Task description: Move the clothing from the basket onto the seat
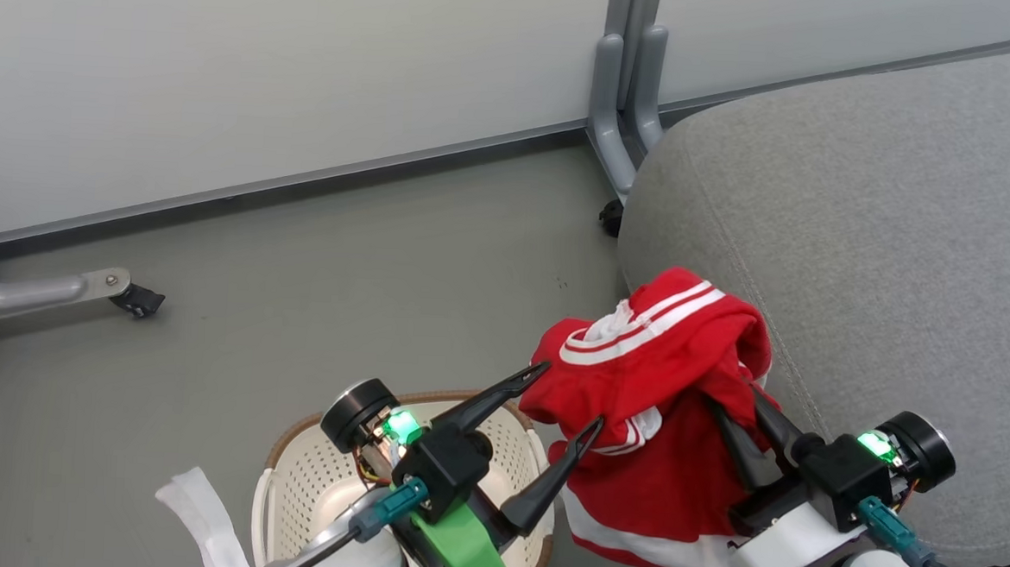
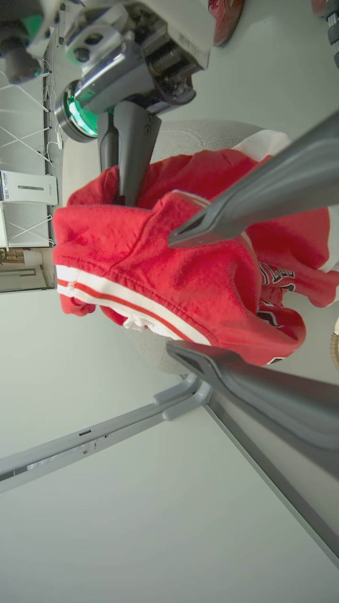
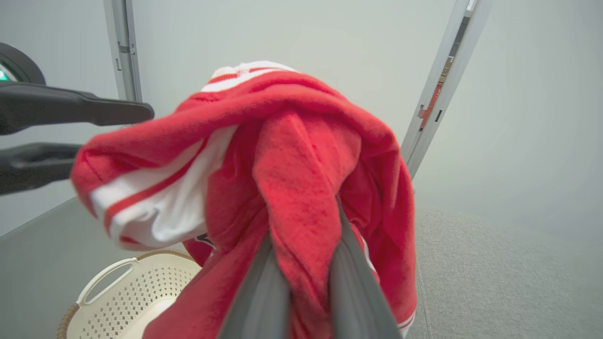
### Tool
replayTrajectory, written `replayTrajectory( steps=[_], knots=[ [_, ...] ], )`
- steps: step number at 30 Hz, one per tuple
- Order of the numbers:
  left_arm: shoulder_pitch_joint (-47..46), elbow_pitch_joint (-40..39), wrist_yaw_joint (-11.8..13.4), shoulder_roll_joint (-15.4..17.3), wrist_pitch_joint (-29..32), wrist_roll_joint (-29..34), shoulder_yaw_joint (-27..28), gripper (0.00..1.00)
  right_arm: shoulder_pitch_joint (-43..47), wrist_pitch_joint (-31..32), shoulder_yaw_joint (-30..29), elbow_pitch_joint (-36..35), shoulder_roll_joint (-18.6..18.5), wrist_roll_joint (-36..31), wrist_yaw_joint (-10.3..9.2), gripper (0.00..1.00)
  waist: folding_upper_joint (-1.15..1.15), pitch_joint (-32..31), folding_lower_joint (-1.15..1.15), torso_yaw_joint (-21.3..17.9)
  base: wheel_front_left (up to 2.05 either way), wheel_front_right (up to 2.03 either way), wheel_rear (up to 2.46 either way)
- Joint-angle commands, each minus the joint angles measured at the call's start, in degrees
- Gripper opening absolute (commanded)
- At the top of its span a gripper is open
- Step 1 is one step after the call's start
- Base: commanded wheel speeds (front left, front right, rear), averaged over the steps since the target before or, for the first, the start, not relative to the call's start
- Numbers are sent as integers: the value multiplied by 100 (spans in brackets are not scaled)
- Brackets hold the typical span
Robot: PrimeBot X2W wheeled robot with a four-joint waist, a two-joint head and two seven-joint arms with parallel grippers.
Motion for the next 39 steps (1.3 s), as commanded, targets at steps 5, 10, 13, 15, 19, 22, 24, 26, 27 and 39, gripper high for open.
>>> replayTrajectory(
  steps=[5, 10, 13, 15, 19, 22, 24, 26, 27, 39],
  knots=[
    [-68, -23, -6, 54, 9, 26, -17, 100, -64, -13, -233, -161, 40, -50, -8, 0, 0, 184, 0, -376, 0, 0, 0],
    [-149, -39, -22, 84, 34, 55, -38, 100, -85, -14, -418, -276, 91, -66, -8, 0, 0, 323, 0, -672, 0, 0, 0],
    [-210, -46, -25, 107, 38, 62, -48, 100, -78, -13, -514, -348, 142, -71, -8, 0, 0, 405, 0, -857, 0, 0, 0],
    [-247, -51, -39, 116, 54, 70, -57, 100, -78, -13, -561, -393, 174, -78, -8, 0, 0, 460, 0, -984, 0, 0, 0],
    [-295, -56, -47, 140, 85, 100, -78, 100, -76, -13, -635, -457, 235, -93, -8, 0, 0, 573, 0, -1227, 0, 0, 0],
    [-364, -70, -66, 163, 103, 120, -96, 100, -94, -13, -675, -505, 276, -102, -8, 0, 0, 674, 0, -1403, 0, 0, 0],
    [-392, -78, -85, 170, 133, 121, -114, 100, -112, -14, -722, -546, 310, -96, -8, 0, 0, 740, 0, -1501, 0, 0, 0],
    [-425, -84, -87, 183, 154, 142, -126, 100, -123, -13, -761, -584, 350, -92, -8, 0, 0, 822, 0, -1601, 0, 0, 0],
    [-435, -85, -92, 189, 160, 141, -128, 100, -132, -13, -773, -597, 362, -94, -8, 0, 0, 845, 0, -1629, 0, 0, 0],
    [-584, -135, -118, 247, 255, 181, -212, 100, -263, -13, -1018, -813, 548, -46, -8, 0, 0, 1237, 0, -1935, 0, 0, 0]
  ],
)
